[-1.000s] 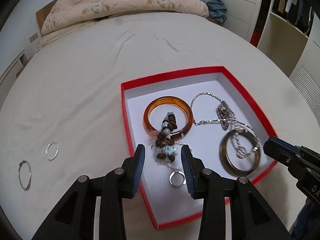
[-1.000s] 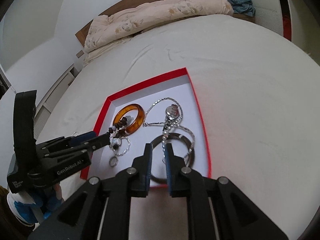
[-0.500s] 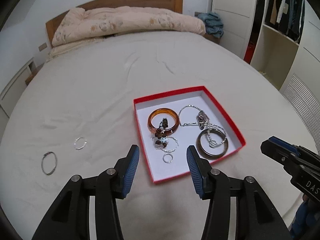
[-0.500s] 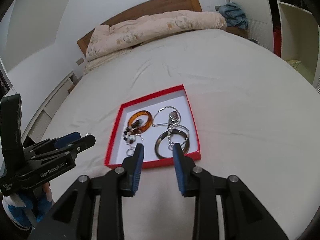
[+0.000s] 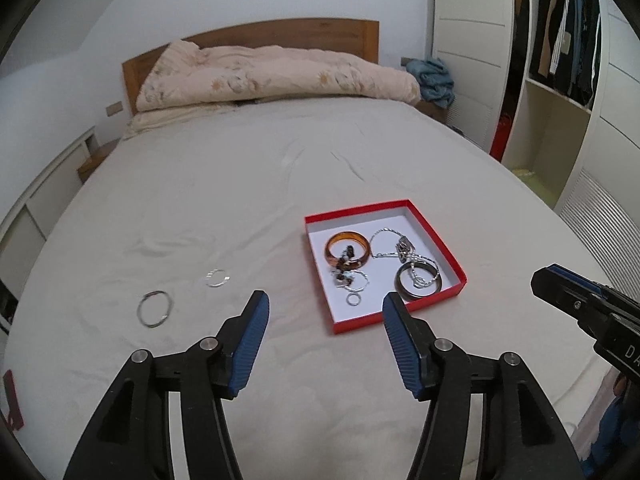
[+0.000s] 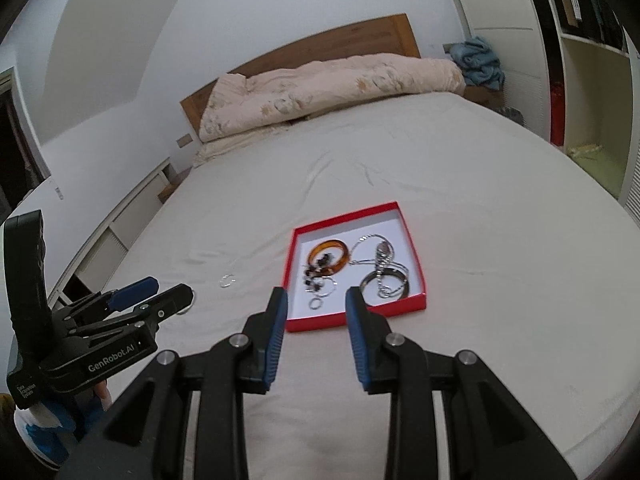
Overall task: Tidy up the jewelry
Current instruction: 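Withdraw both grippers from the box toward the silver bangle and hoop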
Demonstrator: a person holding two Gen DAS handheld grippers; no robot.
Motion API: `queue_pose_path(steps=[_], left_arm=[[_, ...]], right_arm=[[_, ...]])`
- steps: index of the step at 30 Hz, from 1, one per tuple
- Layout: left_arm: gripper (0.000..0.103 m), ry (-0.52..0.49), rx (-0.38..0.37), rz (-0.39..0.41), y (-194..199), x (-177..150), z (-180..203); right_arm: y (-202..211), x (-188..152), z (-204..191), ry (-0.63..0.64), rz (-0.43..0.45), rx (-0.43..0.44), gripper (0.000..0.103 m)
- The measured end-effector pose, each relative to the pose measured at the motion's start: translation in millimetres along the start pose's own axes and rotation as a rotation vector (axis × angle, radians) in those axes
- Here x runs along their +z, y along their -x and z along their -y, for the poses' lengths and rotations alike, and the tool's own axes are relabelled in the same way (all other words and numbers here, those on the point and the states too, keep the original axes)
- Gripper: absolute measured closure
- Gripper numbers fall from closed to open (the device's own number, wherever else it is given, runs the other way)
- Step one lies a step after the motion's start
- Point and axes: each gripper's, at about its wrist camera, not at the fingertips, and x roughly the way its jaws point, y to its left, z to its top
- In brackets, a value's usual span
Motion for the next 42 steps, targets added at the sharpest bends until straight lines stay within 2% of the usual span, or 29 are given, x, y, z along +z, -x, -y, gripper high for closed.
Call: queue_pose_path(steps=[16,21,31,36,42], left_arm=[[0.032,0.113,0.108,0.113,96.7,-29.2,-55.1],[0.029,0.143,0.143,0.134,116.1,-41.3,-72.8],[0.028,0.169,0.276,0.171,145.4,-69.2,-102.0],[0.028,0.192,0.284,0.171,145.4,-79.1,-113.5],[0.028,0.203,0.301,0.168,141.6,-83.7,-124.0]], right_arm=[[67.8,-10.6,-82.9,0.101,0.077,0.048,0.074],[77.3,-20.3,-106.8,0.126,0.094,0.062,0.067],[71.2,-42.6,-124.7,0.147,0.058,0.092,0.066],[57.6,-50.3,-125.6,0.144,0.021,0.092,0.065],[42.4,-54.4,-130.5,0.154,-0.01,0.093,0.058]])
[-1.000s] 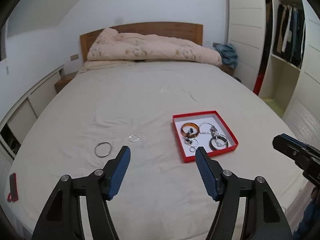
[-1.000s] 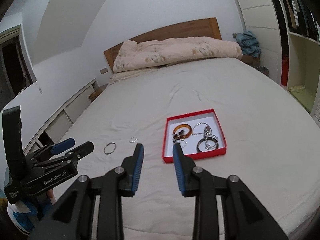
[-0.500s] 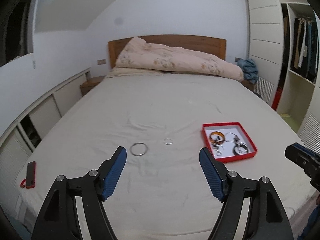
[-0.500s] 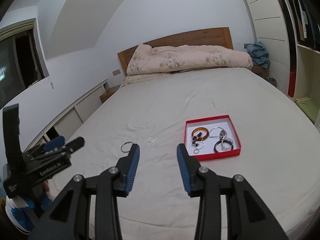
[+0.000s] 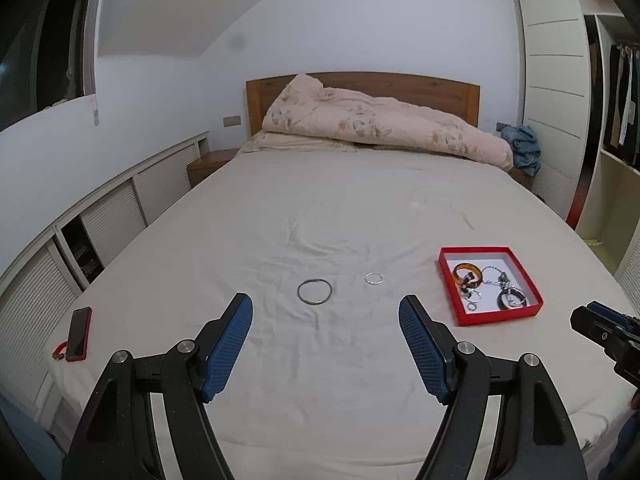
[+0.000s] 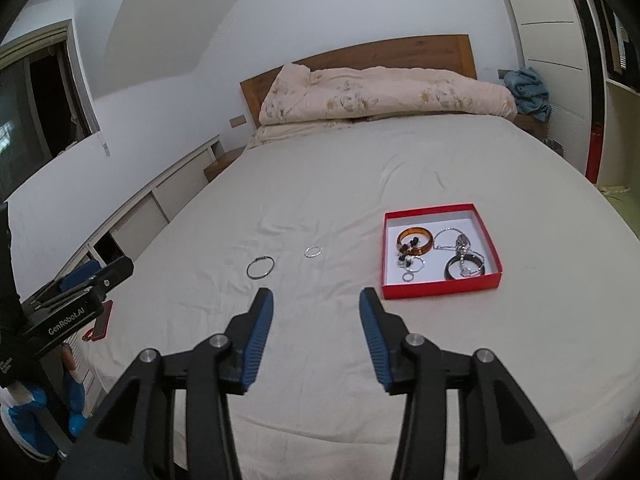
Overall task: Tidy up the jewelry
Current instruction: 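Withdraw both grippers from the box toward the silver bangle and hoop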
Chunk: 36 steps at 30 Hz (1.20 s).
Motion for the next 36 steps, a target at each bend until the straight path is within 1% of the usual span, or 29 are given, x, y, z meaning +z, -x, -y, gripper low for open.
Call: queue_pose_path(steps=[4,11,14,21,26,30,36], left_arm=[[0.028,-0.001,0.012,-0.039,-12.4,-0.6,-6.2],[0.027,0.004,0.03,-0.076,-37.7,-2.7,-18.6],[0.025,0.008,0.038,-0.093,-50.9,-2.7,-24.8],[0.025,0.018,0.039,-0.153,-90.9,-5.3,-34.3],[0.025,0.019,0.038,-0.194,-125.2,-13.3,-43.3],[0.025,0.042,0.044,-0.225,-151.9,-22.2,-57.2],[0.025,0.083,0.028,-0.272,-191.3,-32.2,-73.1]], right_arm=[[-12.6,-0.3,-3.8,0.007,-0.019,0.007,0.057],[-41.9,-0.8,-7.7,0.02,-0.057,0.012,0.057],[-56.4,0.1,-8.9,0.027,-0.075,0.013,0.057],[-95.7,-0.1,-11.3,0.053,-0.121,0.021,0.057],[-126.0,-0.7,-9.3,0.067,-0.153,0.023,0.057],[-153.9,-2.6,-3.8,0.068,-0.184,0.025,0.057],[-194.2,-3.3,4.5,0.07,-0.217,0.034,0.057]])
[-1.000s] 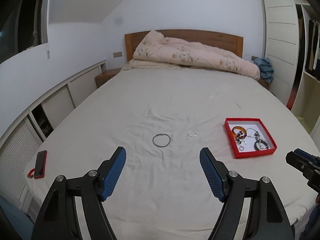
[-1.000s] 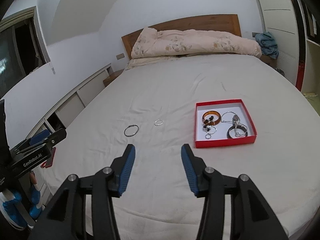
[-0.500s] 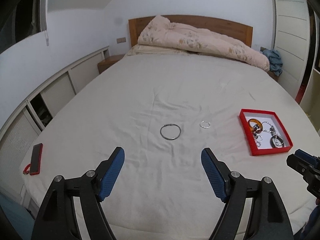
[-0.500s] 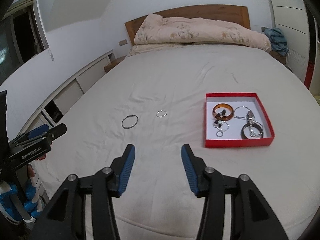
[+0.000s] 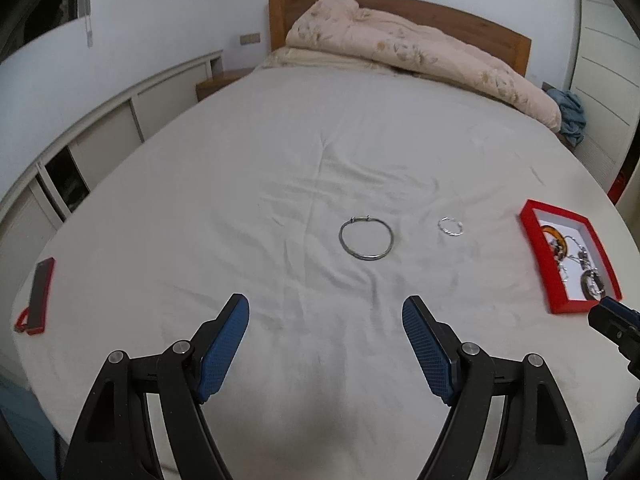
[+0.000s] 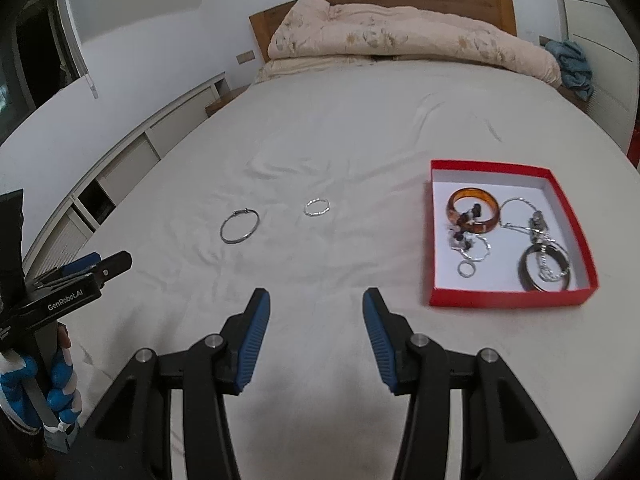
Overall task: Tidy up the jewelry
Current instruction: 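Withdraw both grippers from the box toward the silver bangle and hoop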
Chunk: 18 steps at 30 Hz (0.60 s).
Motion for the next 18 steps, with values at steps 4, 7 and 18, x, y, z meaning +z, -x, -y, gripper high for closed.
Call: queue_pose_path(steps=[4,7,18], left_arm=[[0.025,0.004,-0.029,-0.03,-33.5,9.5,0.9],[0.026,0.011,-0.057,-0.05,-63.1,22.1,0.8],[0.032,0.039,-0.071,-0.061,-115.6,52.8,-33.5]], right_arm=[[-28.4,9.6,2.7,0.009,-0.019,0.009,0.057],[-55.4,21.9,3.5,0.031,-0.03,0.013,0.056],[-131.9,56.1,2.9,0.075,-0.036,0.033,0.055]])
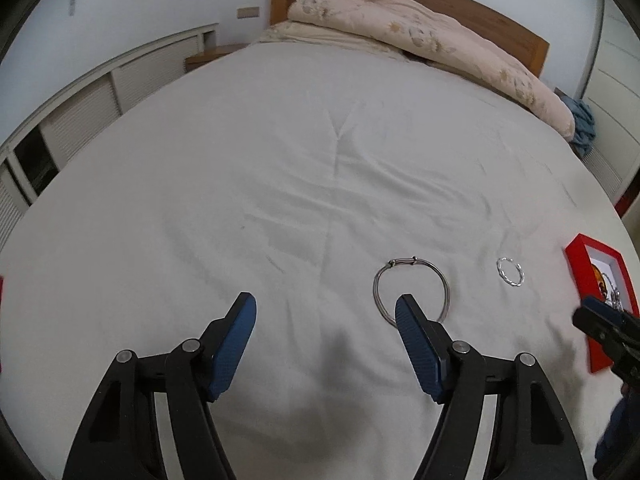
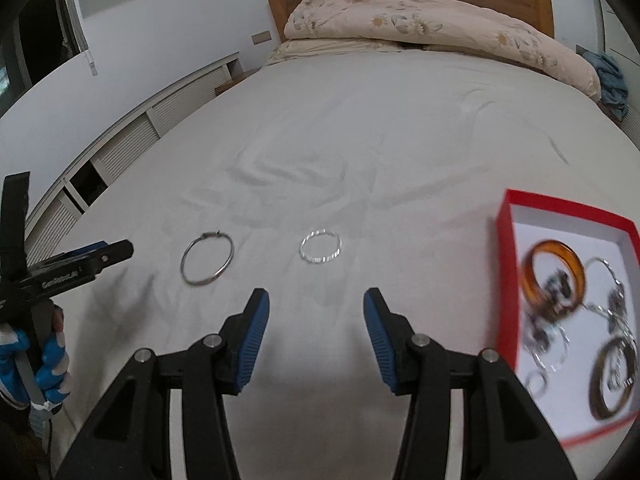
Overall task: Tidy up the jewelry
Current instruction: 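Withdraw both grippers from the box toward the silver bangle and hoop, then grasp the plain silver bangle with left gripper while right gripper grasps the twisted silver hoop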
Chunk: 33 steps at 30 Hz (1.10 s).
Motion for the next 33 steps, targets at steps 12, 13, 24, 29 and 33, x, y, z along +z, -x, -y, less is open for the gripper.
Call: queue_pose_path(steps=[12,13,24,29,33], left_arm=[[0.052,-0.105,-0.073,-0.111,-68.2,5.5,29.3],[0.054,-0.118,-0.067,-0.113,-70.7,5.5,31.0],[0.099,-0.219,-0.055,-0.079,-58.6,2.0,52.5],[0.099,-0.198,-0.059,-0.056,-43.3,7.2,56.9],[0.1,-0.206,-0.077,-0.029,-24.1,11.4,68.4]], right_arm=[[-76.1,21.5,-3.8,0.088,-0.061,-0.037,0.048],[-80.7,22.9,-4.2,0.095,-0.065,-0.038,0.048],[-91.2,21.2,-11.0,0.147,-0.054,-0.052,0.066],[-64.9,20.3,-8.6,0.133,-0.018,-0.015,0.066],[-23.1,19.8,1.4,0.096,0.032,-0.009,0.066]])
